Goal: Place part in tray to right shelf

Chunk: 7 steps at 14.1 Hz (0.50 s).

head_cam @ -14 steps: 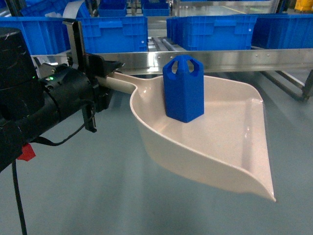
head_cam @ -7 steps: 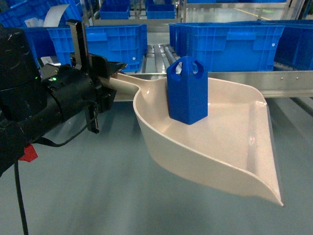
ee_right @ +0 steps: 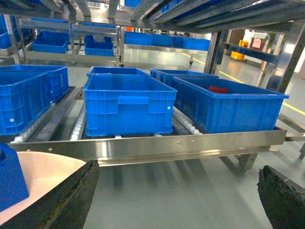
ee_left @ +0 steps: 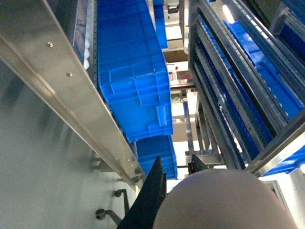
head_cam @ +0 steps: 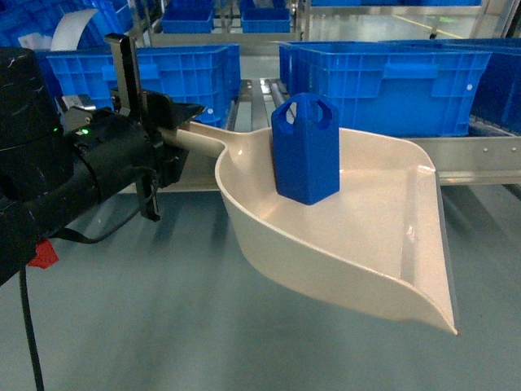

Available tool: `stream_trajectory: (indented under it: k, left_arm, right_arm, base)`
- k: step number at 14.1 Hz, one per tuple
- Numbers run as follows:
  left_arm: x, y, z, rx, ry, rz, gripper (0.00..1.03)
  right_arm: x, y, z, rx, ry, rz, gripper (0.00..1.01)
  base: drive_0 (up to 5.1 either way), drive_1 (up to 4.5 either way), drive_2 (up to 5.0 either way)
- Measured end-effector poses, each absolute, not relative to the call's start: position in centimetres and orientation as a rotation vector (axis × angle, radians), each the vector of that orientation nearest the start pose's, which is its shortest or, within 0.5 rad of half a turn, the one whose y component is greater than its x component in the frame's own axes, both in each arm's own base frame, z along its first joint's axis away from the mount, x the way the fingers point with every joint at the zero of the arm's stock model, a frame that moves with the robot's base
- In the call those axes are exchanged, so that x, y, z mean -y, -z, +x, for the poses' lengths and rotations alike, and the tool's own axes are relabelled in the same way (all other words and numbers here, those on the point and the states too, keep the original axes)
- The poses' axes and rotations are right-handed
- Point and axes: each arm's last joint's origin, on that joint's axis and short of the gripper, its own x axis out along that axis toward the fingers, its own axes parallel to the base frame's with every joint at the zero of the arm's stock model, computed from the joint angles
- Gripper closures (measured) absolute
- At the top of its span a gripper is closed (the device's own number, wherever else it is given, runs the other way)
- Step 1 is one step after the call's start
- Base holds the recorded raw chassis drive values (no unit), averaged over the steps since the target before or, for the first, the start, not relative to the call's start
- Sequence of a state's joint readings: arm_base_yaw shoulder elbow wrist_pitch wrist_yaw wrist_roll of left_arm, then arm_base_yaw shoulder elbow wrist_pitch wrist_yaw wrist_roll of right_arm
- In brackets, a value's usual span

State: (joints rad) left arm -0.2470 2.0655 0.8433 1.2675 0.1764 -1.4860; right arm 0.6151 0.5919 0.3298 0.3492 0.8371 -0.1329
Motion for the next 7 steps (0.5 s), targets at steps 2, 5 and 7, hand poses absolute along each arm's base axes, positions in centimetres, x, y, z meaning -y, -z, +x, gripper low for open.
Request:
stream_trajectory:
  k: [2,5,7]
  left_arm:
    - [9.78,-13.09,36.88,-0.272,0.378,-1.464,0.91]
    - [9.78,-13.1,36.88,-0.272,0.378,-1.464,0.91]
    - [9.78,-13.07,36.88,-0.273,0.376,-1.464,0.91]
  right_arm:
    - [-6.32,-25.28,12.67,0.05,0.226,-0.074,0.03]
    - [-6.32,-25.27,12.68,0.05,0.225,-0.075,0.03]
    - [-6.33,-25.26,12.69,0.049,0.225,-0.076,0.03]
  base:
    - [0.0,3.96,-4.0]
    - [0.0,4.03,-3.9]
    - [0.1,4.13,-3.9]
